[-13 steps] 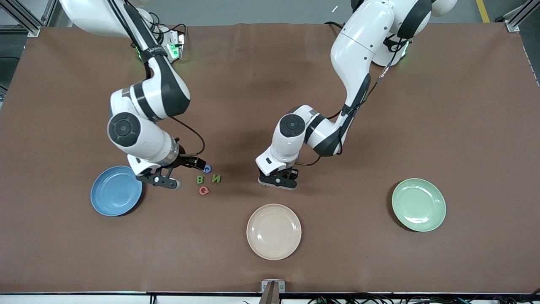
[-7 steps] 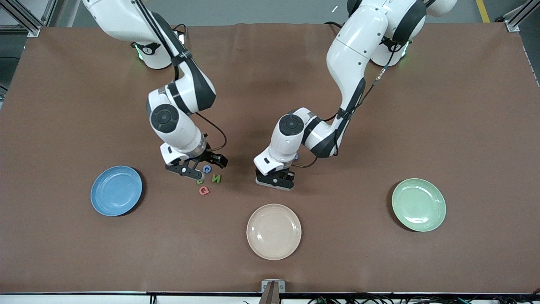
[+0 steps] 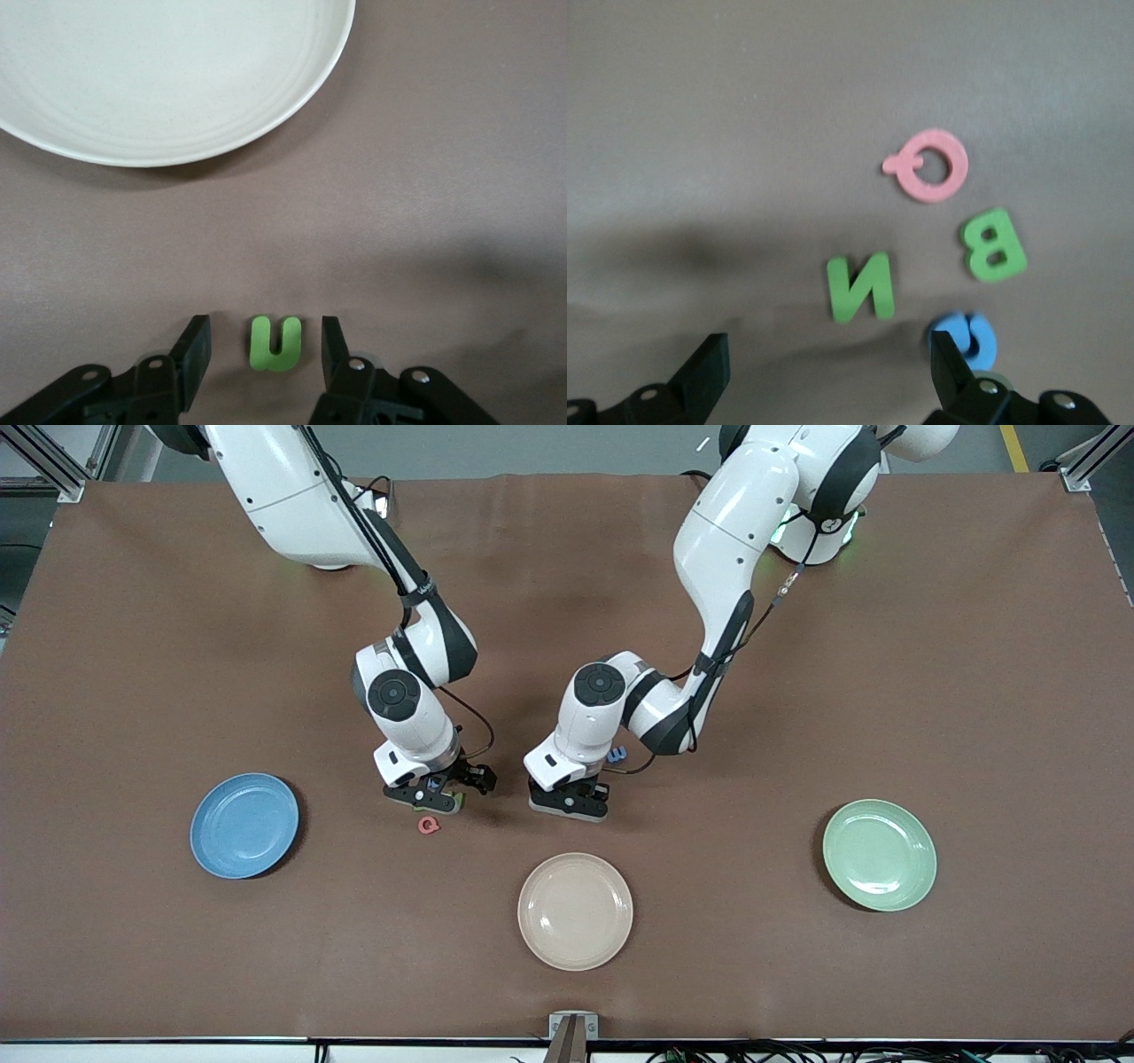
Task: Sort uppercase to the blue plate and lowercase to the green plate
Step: 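Close the left gripper on u while the right gripper grasps N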
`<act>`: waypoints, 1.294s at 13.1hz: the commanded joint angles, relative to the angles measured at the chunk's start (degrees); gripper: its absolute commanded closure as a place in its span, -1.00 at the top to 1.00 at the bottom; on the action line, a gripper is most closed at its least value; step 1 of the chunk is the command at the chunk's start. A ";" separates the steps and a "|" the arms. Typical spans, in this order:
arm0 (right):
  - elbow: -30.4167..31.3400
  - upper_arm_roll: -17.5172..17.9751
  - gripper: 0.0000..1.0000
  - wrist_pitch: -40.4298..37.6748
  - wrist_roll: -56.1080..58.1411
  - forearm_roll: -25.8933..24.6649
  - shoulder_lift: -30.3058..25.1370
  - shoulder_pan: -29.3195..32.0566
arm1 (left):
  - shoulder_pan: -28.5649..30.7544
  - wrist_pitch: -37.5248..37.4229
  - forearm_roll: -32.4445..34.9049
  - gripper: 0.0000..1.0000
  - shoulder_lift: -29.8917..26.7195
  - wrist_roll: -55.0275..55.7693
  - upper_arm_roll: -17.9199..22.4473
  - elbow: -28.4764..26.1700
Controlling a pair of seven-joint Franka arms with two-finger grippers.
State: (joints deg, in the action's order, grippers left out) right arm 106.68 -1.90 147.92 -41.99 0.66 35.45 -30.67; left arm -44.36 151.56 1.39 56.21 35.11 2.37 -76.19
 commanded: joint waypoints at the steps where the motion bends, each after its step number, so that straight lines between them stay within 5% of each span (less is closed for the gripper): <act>1: -3.75 -0.12 0.99 -0.35 0.59 -2.15 2.25 0.08 | -0.64 2.33 0.99 0.18 2.24 1.45 1.05 2.10; 10: -3.50 -0.12 0.30 0.09 3.40 -2.24 3.66 0.34 | -3.45 2.16 2.12 -0.16 2.15 1.36 3.59 0.69; 14: -3.32 -0.12 -0.20 -0.09 3.40 -2.24 3.58 0.96 | -3.37 2.16 5.99 -0.21 2.94 1.27 4.04 0.78; 17: -3.41 -0.12 -0.61 -0.26 3.31 -2.15 3.49 0.96 | -3.46 1.90 7.22 -0.61 2.51 1.36 4.13 0.69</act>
State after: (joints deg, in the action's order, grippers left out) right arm 103.10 -2.44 147.59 -39.11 -1.12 38.63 -30.37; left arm -47.34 153.15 6.81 57.16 35.13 5.47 -76.11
